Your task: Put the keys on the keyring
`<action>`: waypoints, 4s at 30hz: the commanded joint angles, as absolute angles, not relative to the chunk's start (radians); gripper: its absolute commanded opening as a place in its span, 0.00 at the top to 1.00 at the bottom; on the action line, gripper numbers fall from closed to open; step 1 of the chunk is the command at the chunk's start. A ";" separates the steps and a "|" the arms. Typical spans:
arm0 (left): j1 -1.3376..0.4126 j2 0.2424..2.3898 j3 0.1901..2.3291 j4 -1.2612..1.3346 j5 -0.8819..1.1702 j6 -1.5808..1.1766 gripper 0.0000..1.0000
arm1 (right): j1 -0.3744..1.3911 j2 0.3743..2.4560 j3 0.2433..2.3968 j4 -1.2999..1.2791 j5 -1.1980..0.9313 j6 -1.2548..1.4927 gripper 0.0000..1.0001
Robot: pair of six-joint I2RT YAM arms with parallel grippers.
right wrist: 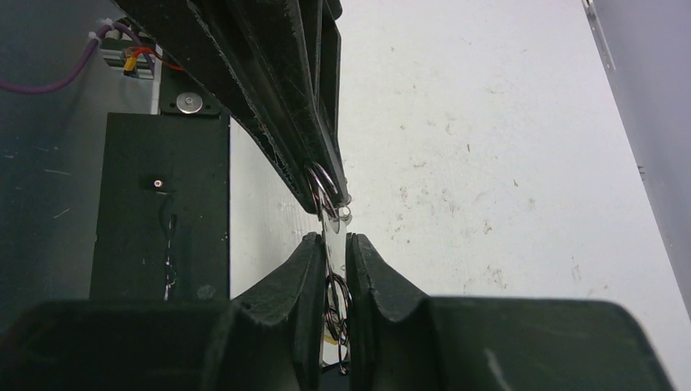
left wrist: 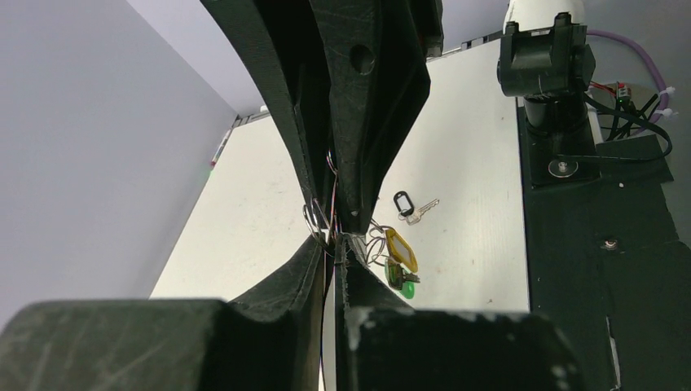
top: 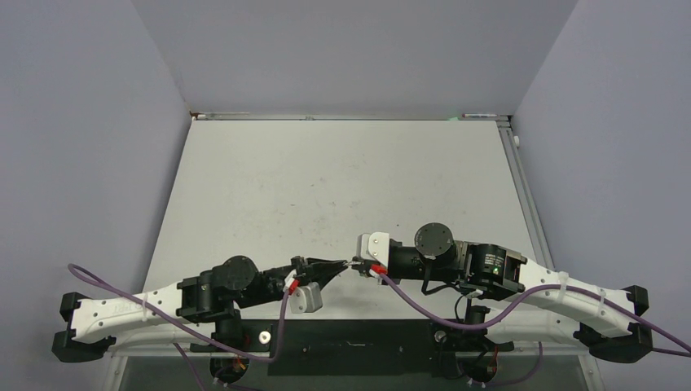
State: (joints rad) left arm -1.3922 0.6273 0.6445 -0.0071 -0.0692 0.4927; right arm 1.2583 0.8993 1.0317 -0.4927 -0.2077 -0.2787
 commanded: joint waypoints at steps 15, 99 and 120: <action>-1.433 0.612 0.650 0.009 -0.096 0.621 1.00 | 1.278 0.864 1.056 -0.377 -0.099 -0.229 0.58; -1.391 0.458 0.376 0.102 -0.152 1.006 1.00 | 0.640 1.056 0.685 -0.694 0.226 0.812 0.69; -1.367 0.449 0.386 0.092 -0.073 0.939 1.00 | 0.638 1.098 0.583 -0.531 0.154 0.709 0.63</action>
State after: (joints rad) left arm -1.3769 0.4656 0.3408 0.0402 -0.1040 0.9524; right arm 0.6418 1.0851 0.5819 -0.5682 0.1291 0.7105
